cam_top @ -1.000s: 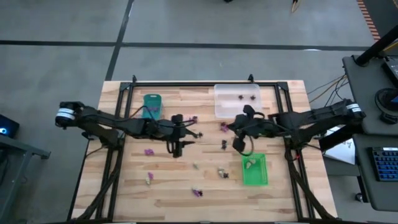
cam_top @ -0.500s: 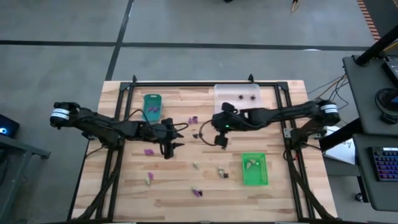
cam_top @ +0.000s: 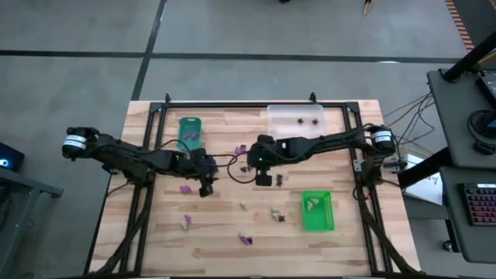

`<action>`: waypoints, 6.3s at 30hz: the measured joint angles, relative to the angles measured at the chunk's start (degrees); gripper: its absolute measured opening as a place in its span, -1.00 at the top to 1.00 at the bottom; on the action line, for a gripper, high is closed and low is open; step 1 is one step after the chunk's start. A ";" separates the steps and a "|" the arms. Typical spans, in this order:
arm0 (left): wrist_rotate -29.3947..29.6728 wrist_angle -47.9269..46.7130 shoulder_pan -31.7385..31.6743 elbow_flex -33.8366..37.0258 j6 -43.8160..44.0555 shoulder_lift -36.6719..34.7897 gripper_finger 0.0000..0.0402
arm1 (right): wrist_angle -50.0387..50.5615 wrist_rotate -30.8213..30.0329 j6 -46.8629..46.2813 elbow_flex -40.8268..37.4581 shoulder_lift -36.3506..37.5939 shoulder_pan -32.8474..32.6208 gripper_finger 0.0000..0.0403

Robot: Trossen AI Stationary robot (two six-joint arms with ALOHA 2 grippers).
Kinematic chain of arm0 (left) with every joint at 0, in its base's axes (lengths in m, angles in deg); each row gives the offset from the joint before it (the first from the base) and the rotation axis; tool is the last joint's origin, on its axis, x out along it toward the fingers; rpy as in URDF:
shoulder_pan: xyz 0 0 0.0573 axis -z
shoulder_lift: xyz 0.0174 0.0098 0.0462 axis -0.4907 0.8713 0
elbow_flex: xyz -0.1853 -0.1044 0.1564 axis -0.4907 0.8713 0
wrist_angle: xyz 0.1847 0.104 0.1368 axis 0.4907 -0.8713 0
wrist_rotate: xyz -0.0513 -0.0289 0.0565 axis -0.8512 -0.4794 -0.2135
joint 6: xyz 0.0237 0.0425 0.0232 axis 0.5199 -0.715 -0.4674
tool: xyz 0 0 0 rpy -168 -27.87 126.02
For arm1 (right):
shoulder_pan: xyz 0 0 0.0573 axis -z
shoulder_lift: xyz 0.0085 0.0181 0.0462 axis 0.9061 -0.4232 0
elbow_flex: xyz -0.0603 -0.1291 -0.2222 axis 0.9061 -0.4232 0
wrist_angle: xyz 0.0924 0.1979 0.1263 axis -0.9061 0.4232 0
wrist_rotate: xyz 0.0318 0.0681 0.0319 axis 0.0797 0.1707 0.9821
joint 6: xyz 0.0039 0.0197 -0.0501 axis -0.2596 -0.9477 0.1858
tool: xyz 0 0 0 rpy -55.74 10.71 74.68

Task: Sort Halloween decoration
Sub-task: Put the black spider toy into the white bin, then put the purple skeleton toy into the blue bin

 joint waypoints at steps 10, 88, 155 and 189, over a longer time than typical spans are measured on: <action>7.57 0.44 0.00 1.59 -1.55 4.09 0.20 | 0.25 -0.02 -0.11 -0.11 1.61 0.00 0.96; 8.12 45.14 -0.70 1.39 -21.37 -0.53 1.00 | -0.53 5.95 -0.78 -15.46 23.64 -3.69 0.96; -0.32 17.41 -16.95 -45.89 -17.97 37.73 0.45 | -9.23 5.89 -9.24 -30.92 42.14 -3.97 0.96; -0.34 -36.40 4.19 -28.60 -12.19 12.08 0.46 | -17.46 5.90 -11.87 -32.59 36.98 -6.07 0.96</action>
